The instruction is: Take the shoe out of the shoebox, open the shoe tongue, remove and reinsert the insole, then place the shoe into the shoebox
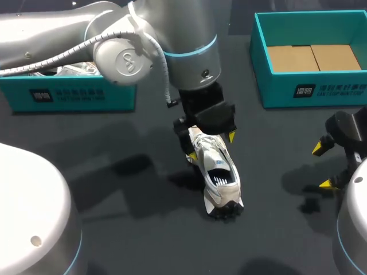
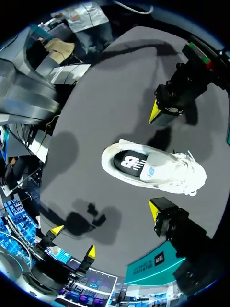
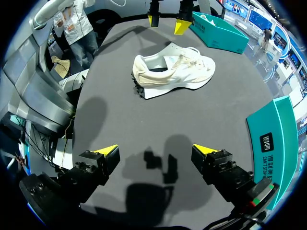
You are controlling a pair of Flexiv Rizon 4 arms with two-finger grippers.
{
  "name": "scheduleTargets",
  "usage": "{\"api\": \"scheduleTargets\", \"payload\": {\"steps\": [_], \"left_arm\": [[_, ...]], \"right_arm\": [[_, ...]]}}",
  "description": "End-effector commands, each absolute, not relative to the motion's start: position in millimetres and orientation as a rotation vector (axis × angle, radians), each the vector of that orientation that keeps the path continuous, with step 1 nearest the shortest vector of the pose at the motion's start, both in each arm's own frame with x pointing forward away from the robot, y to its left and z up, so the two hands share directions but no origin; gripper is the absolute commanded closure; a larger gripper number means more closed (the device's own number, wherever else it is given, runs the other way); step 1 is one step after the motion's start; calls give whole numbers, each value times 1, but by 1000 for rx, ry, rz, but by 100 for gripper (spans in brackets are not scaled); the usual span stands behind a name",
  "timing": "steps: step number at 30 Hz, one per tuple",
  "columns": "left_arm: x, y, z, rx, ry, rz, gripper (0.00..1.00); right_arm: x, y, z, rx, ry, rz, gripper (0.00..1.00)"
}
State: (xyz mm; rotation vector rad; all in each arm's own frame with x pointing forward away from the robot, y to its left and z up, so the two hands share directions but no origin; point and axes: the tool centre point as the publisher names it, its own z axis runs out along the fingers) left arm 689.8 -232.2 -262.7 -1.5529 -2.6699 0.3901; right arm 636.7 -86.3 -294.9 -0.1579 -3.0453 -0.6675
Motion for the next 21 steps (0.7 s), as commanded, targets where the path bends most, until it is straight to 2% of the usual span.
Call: {"api": "scheduleTargets", "payload": {"steps": [1, 10, 21], "left_arm": [[682, -227, -253, -931, -3019, 283, 0], [682, -227, -253, -931, -3019, 283, 0], [649, -237, -261, -286, -3064, 238, 0]], "right_arm": [[635, -86, -295, -161, -3049, -662, 0], [635, -86, -295, -161, -3049, -662, 0], [635, -86, -295, -161, -3049, -662, 0]]}}
